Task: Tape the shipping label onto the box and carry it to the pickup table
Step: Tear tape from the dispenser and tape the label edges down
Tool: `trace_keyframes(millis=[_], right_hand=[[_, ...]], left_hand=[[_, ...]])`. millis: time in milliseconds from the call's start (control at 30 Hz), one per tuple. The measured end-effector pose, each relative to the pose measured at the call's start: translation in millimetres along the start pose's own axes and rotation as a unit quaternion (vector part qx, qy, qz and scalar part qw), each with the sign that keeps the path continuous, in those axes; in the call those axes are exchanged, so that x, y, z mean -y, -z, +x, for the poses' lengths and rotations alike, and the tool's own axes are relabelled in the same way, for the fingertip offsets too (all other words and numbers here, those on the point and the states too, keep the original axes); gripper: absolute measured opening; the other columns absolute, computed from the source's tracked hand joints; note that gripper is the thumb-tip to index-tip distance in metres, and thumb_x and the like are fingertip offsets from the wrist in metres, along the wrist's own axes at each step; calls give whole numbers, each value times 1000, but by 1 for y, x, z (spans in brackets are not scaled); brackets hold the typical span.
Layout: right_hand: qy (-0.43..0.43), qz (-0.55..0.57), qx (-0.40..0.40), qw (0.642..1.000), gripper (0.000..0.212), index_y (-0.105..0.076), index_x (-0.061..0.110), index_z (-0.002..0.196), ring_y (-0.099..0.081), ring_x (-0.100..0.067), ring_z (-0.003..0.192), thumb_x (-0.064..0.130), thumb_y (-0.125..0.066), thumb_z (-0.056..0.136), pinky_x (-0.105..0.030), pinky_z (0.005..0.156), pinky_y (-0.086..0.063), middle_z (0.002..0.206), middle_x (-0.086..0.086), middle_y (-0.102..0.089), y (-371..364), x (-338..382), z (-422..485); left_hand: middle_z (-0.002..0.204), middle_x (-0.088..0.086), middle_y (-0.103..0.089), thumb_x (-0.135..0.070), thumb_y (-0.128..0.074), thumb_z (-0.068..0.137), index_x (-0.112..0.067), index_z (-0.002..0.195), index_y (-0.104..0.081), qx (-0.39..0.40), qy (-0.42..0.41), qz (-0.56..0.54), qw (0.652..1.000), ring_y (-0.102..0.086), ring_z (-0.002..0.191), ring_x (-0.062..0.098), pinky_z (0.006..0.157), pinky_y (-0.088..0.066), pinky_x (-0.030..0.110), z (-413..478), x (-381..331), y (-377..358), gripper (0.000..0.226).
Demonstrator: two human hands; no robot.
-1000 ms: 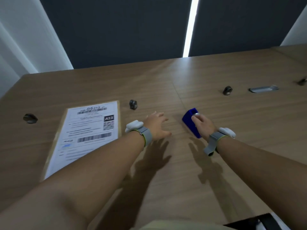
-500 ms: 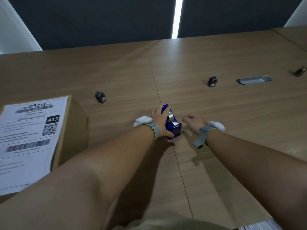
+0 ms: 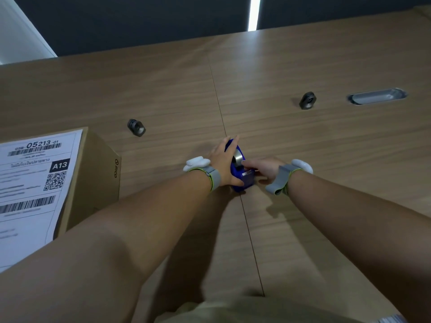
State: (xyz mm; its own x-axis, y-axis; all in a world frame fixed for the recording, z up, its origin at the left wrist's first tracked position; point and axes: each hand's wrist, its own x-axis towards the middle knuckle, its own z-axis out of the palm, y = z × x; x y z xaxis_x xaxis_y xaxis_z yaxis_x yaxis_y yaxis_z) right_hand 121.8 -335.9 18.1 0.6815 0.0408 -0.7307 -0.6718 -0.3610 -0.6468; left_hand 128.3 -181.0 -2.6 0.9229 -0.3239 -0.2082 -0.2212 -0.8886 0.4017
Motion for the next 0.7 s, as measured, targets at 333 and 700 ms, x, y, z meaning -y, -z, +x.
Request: trace_keyframes(millis=[333,700], right_hand=[[9,-23,-23,999,19,-60,19,80,-50,-14,101,37,-65,86,-32,84,-38,98,3,-59,4,-6,-9],[-24,5,3,1000,36,-55,17,115,-50,-14,113,40,-61,88,-33,86,-37,116,1,-55,7,-44,-17]], left_hand=[[158,5,-11,-45,-88,54,-24,154,-1,-15,-5,1,1000,-22,142,30,113,-29,40,0,-1,-3,135],[159,3,-11,-48,-89,51,-22,154,-1,-10,1,-3,1000,-24,143,28,113,-32,42,2,2,0,137]])
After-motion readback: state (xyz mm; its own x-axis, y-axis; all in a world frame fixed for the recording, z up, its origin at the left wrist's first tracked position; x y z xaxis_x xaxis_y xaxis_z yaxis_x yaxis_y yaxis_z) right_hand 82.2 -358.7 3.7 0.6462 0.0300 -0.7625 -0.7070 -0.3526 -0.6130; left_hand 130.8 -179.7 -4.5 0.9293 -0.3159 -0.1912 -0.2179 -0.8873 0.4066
